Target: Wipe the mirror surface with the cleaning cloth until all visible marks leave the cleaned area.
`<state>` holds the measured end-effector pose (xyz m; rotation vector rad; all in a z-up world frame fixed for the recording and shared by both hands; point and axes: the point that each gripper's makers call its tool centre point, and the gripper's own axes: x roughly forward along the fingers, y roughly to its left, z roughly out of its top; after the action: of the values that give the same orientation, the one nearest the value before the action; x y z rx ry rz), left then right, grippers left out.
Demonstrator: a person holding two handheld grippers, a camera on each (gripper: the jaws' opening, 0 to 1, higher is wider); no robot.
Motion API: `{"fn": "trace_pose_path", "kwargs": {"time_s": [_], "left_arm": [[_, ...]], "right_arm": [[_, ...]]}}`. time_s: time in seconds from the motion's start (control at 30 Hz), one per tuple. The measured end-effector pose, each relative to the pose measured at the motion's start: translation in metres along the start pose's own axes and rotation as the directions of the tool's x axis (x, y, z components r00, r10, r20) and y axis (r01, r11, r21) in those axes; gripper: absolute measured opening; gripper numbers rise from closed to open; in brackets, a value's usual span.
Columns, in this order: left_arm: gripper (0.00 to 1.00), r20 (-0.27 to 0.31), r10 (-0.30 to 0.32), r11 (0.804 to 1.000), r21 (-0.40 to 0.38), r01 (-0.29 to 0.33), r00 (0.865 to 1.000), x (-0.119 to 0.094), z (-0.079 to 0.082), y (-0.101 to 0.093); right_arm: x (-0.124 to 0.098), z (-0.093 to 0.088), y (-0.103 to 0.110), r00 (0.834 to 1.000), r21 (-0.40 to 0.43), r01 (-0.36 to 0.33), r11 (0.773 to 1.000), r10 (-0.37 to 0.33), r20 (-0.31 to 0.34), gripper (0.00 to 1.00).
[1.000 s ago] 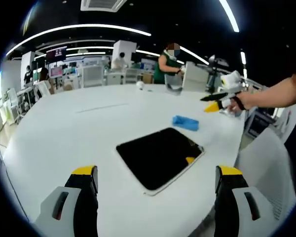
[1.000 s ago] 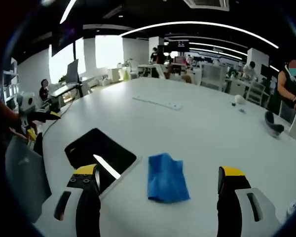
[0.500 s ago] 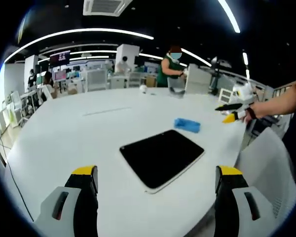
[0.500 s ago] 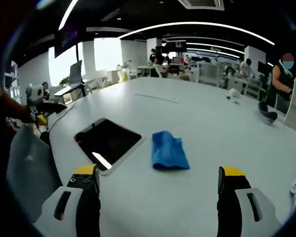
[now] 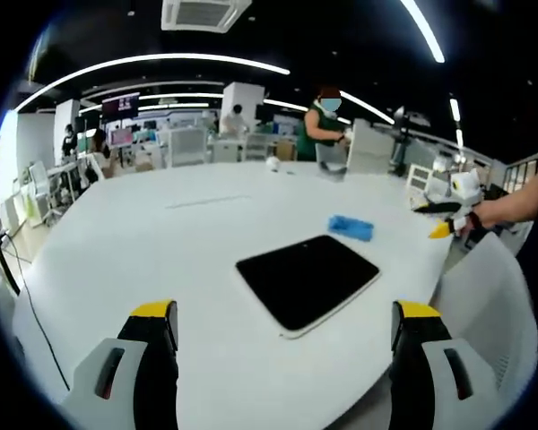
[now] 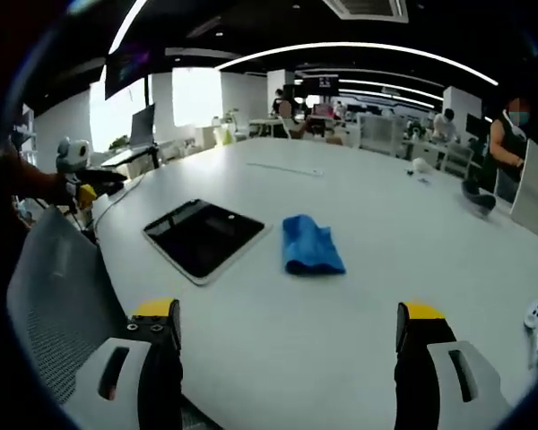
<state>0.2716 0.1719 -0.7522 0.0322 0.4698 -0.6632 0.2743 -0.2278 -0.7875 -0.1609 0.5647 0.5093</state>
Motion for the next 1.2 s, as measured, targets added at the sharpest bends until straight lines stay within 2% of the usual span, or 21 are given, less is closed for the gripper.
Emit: {"fn": "trace_pose_path", "kwargs": {"time_s": [0.47, 0.9, 1.13, 1.17, 1.2], "left_arm": [[1.0, 0.005, 0.008, 1.0, 0.005, -0.008, 1.0, -0.0037, -0.0007, -0.001], [1.0, 0.012, 0.008, 1.0, -0.011, -0.007, 1.0, -0.0022, -0.0004, -0.0033], [1.0, 0.009, 0.009, 1.0, -0.007, -0.009, 1.0, -0.0012, 0.0005, -0.0029], [1.0, 0.008, 0.009, 1.0, -0.006, -0.009, 1.0, -0.0006, 0.0003, -0.0027], [1.0, 0.008, 0.007, 1.0, -0.007, -0.007, 1.0, -0.0002, 0.0004, -0.0028]], "right_arm": [[-0.0068, -0.0088, 0.0031, 1.0, 0.009, -0.008, 1.0, 0.008, -0.016, 1.0], [-0.007, -0.01, 0.0054, 1.0, 0.012, -0.018, 1.0, 0.018, -0.019, 1.0], [-0.0057, -0.0064, 0.0073, 1.0, 0.021, -0.026, 0.999, 0.026, 0.002, 1.0], [-0.0057, -0.0068, 0.0075, 1.0, 0.023, -0.029, 0.999, 0.029, 0.0, 1.0], [-0.0062, -0.0114, 0.0069, 0.999, 0.042, -0.024, 0.999, 0.026, -0.031, 1.0]]}}
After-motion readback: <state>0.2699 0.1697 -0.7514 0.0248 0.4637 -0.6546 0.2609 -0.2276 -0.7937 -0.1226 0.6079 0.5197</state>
